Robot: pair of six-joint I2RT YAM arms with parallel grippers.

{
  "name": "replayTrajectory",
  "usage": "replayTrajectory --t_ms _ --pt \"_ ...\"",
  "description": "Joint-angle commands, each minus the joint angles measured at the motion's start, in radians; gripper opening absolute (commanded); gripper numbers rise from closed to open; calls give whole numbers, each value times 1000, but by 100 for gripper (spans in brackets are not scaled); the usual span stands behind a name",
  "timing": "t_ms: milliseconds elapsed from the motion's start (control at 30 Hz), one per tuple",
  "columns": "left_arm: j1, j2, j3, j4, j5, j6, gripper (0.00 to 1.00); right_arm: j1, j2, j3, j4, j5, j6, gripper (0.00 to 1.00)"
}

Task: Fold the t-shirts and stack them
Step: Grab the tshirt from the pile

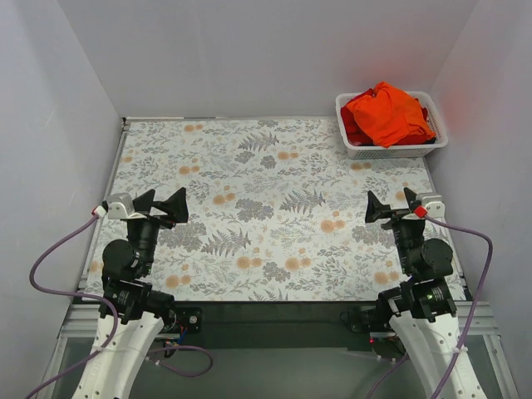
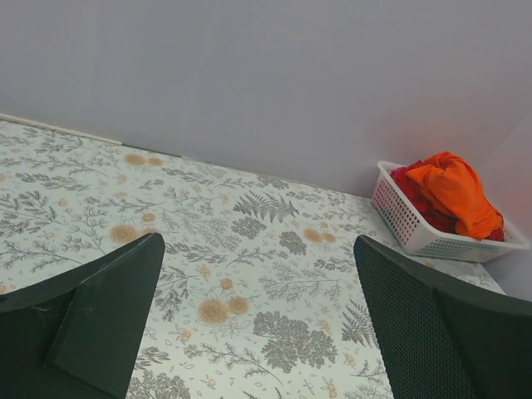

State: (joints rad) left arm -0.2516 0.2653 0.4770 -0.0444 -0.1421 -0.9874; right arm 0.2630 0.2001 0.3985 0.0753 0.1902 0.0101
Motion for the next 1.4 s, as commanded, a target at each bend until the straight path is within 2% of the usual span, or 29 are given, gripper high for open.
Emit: replayTrajectory --t_ms 0,133,233,367,467,600,667,867,1033,1267,1367 --pt "-17 -24 -21 0 -53 3 98 -1 39 59 3 -3 31 98" --pt "-34 -57 -44 2 -149 -54 98 -1 155 109 38 28 158 98" --pt "-41 -90 -43 -18 -189 -83 98 -2 339 183 46 -15 159 98" --pt "-49 -113 -46 -41 -195 -83 98 -1 646 373 29 -34 160 98" --pt "-54 -129 -51 -41 -195 -85 98 -1 831 480 11 28 160 98" --pt "-60 -140 -52 -46 -198 -82 98 -11 1041 711 -22 158 97 98" --pt "-63 -144 -54 -48 -192 -74 98 -42 1149 778 -22 157 84 98" --pt "-75 -144 -57 -49 -192 -40 98 -152 1416 1000 -22 94 79 95" --pt "-84 -133 -67 -46 -208 6 98 -232 1605 1169 -23 -47 80 92" --pt "-84 -110 -69 -43 -191 10 98 -254 1785 1310 -25 -167 31 90" --pt "-84 -104 -67 -45 -182 13 97 -252 1829 1336 -28 -182 30 80"
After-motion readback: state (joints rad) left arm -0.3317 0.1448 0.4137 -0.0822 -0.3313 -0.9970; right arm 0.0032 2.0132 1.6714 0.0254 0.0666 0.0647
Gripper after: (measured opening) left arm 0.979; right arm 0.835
